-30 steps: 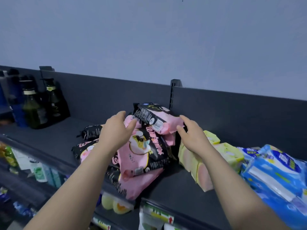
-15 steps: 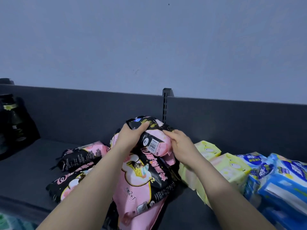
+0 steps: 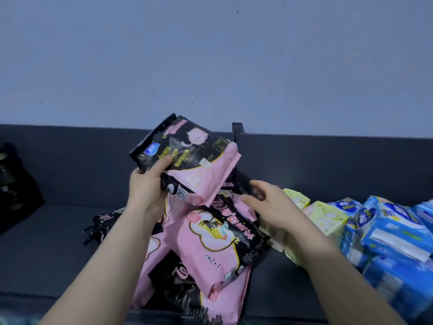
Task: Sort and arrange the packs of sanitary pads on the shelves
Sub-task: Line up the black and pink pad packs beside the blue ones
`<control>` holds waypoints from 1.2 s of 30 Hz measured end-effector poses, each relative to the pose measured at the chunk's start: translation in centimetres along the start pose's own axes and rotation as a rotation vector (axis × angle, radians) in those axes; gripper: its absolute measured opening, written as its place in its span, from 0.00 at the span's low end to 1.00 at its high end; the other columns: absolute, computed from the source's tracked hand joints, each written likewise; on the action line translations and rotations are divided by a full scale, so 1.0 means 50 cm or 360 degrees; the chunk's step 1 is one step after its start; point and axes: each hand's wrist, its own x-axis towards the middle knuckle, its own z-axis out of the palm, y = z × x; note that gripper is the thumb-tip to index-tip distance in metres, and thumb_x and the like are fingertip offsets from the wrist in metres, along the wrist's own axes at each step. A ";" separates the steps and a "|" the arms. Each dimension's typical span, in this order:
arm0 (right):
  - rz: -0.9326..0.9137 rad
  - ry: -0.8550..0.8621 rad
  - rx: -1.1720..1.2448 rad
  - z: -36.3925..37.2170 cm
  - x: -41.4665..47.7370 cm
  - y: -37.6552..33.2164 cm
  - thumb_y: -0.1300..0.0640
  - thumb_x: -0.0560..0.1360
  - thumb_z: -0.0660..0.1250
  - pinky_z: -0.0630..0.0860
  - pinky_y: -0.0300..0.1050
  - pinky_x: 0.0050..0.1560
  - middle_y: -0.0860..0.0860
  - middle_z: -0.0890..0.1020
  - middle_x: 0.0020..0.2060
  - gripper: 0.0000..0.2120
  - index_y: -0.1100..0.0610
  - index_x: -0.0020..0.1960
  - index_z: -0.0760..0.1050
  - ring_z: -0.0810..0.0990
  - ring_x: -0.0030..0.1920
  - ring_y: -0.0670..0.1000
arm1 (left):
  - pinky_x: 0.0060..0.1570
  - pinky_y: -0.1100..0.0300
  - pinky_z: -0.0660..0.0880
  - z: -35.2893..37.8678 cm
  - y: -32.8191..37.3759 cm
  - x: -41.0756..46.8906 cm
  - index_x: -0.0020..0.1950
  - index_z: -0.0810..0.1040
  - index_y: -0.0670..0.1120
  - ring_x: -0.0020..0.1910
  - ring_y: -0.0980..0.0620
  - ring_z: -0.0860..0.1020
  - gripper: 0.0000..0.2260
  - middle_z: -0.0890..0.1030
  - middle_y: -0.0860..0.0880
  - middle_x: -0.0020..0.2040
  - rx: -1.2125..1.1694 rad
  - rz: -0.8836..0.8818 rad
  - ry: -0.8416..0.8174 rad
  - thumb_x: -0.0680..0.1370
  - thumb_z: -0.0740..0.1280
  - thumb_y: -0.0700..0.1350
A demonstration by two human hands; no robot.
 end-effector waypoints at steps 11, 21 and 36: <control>0.0498 -0.0213 -0.0210 0.096 -0.083 -0.017 0.32 0.57 0.76 0.75 0.43 0.45 0.44 0.81 0.49 0.36 0.53 0.55 0.74 0.79 0.47 0.46 | 0.34 0.59 0.69 -0.180 0.021 -0.063 0.52 0.76 0.45 0.37 0.50 0.75 0.17 0.78 0.45 0.42 0.0048 -0.0105 0.0026 0.68 0.77 0.45; 0.0445 0.0372 0.0081 0.034 -0.143 -0.071 0.45 0.55 0.82 0.75 0.45 0.41 0.44 0.81 0.38 0.25 0.52 0.45 0.75 0.80 0.40 0.46 | 0.47 0.55 0.81 -0.199 0.025 -0.106 0.60 0.78 0.42 0.44 0.50 0.84 0.14 0.85 0.46 0.49 -0.0026 -0.0151 -0.0101 0.76 0.70 0.44; 0.0754 0.0989 -0.0266 -0.194 -0.433 0.015 0.47 0.57 0.81 0.74 0.49 0.44 0.42 0.78 0.41 0.28 0.51 0.49 0.70 0.78 0.43 0.50 | 0.52 0.49 0.79 0.017 -0.135 -0.243 0.58 0.79 0.47 0.52 0.45 0.83 0.11 0.85 0.47 0.52 0.0164 -0.0287 -0.0557 0.78 0.69 0.49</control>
